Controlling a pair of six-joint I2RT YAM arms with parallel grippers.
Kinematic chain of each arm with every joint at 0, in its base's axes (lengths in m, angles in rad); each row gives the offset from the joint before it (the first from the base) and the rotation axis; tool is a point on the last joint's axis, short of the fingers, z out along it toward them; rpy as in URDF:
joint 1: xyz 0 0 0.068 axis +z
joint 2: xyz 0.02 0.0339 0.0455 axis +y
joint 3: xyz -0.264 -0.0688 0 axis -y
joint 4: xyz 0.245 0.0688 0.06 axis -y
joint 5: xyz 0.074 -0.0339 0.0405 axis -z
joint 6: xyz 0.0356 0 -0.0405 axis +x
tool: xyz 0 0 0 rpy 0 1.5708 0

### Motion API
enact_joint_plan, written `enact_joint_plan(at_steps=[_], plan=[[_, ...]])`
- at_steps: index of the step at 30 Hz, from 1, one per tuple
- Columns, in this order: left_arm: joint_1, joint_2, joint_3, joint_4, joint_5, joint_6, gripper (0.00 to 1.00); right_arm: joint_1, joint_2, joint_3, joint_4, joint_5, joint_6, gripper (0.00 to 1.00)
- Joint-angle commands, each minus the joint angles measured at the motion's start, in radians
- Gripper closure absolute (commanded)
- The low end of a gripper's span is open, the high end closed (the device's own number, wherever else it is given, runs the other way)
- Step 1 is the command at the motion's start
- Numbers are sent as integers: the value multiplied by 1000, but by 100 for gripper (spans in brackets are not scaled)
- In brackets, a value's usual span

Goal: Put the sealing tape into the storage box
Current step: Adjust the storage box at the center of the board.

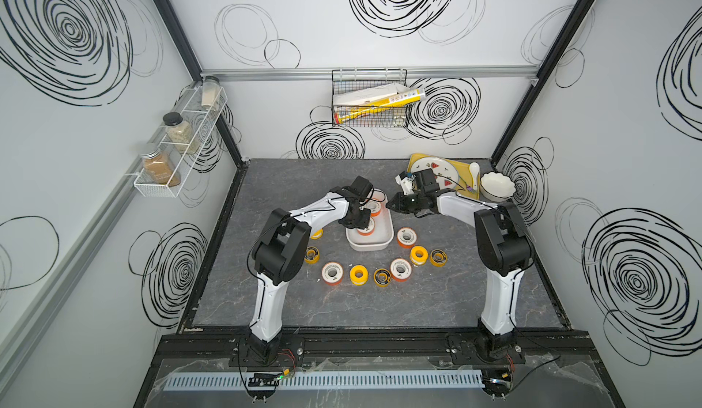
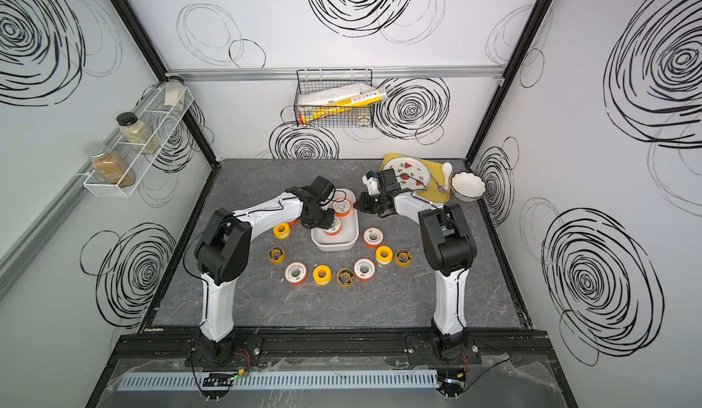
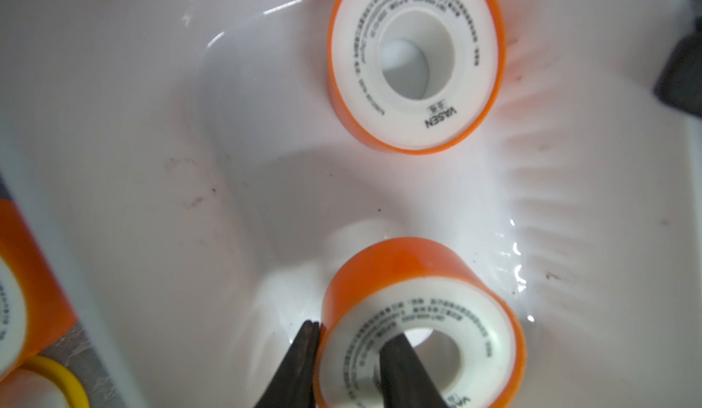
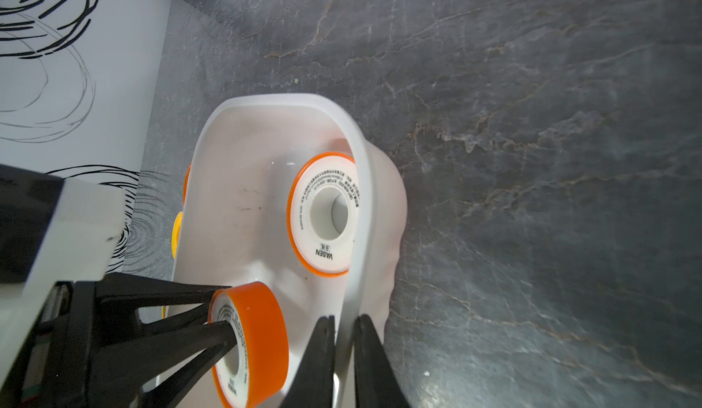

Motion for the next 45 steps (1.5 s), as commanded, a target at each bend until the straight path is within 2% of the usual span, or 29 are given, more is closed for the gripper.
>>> enact_joint_plan(at_steps=[1,30,34,45], plan=[[-10,30,44,-5,10,14,68,15,-42,-40,-20,45,6,84],[-32,168,163,-28,64,0,65,33,-101,-89,-14,71,11,78],[-33,169,167,-21,75,-12,61,34,-107,-96,-12,74,8,78],[-32,163,174,-1,102,-29,61,33,-129,-107,-14,92,5,78]])
